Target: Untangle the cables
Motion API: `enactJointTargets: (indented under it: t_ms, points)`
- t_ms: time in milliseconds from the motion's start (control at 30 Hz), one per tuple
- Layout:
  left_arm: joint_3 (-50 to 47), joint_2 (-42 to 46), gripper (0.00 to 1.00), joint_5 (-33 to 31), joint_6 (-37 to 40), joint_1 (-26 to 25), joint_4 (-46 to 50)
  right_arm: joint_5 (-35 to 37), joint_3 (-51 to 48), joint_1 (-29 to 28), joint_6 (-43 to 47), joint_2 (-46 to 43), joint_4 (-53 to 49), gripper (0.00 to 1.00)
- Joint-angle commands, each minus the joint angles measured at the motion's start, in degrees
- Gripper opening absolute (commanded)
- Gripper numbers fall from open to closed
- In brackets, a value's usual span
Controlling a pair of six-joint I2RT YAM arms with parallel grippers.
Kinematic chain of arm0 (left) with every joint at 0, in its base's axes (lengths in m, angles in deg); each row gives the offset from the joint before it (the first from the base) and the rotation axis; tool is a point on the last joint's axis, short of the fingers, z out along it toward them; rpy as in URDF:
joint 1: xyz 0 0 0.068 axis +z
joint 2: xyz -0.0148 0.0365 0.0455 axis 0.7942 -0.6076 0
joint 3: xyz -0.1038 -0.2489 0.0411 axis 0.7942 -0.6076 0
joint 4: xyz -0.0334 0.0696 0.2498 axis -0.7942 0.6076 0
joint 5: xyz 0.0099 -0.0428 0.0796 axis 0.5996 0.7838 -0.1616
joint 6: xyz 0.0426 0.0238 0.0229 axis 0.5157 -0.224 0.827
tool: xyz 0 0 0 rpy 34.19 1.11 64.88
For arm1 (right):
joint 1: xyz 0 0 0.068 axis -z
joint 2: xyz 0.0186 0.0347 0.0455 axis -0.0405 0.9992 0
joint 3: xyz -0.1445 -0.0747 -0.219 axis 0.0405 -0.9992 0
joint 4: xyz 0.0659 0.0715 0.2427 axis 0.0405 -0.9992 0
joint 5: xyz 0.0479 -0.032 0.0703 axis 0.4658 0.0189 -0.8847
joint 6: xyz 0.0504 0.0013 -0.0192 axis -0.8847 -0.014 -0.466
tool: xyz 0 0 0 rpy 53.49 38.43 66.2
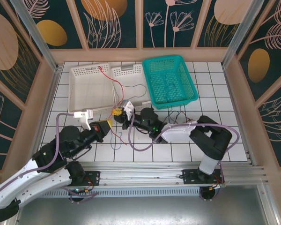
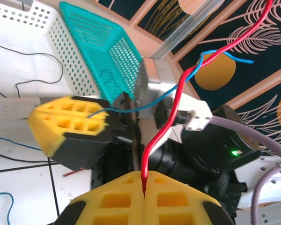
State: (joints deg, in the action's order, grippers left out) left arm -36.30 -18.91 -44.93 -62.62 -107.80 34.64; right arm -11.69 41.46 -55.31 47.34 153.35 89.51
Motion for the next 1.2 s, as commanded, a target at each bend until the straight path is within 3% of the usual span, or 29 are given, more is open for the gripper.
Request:
enactJointTargets:
  t_ms: [0, 400, 633, 967, 1167]
  points:
    - [2.07, 0.43, 0.0, -4.61, -0.19, 0.03, 4.01, 3.41, -3.81, 1.42, -0.49, -7.61, -0.89, 0.0]
    - [9.79, -5.74, 0.0, -22.74, -1.34, 0.03, 19.2, 11.05, -14.59, 14.02, -8.17, -36.47, -17.09, 0.0]
    - [13.32, -12.65, 0.0, -31.84, 0.75, 0.03, 23.55, 15.92, -9.73, 16.05, -6.77, -51.82, -28.02, 0.0]
    - [18.41, -20.88, 0.0, -40.51, 9.84, 2.18, 15.84, 14.55, 11.0, 16.03, -4.4, -51.62, -41.2, 0.0]
    - [19.74, -25.78, 0.0, -39.22, 19.39, 9.73, 3.89, 15.84, 27.28, 16.06, -0.7, -44.76, -49.23, 0.0]
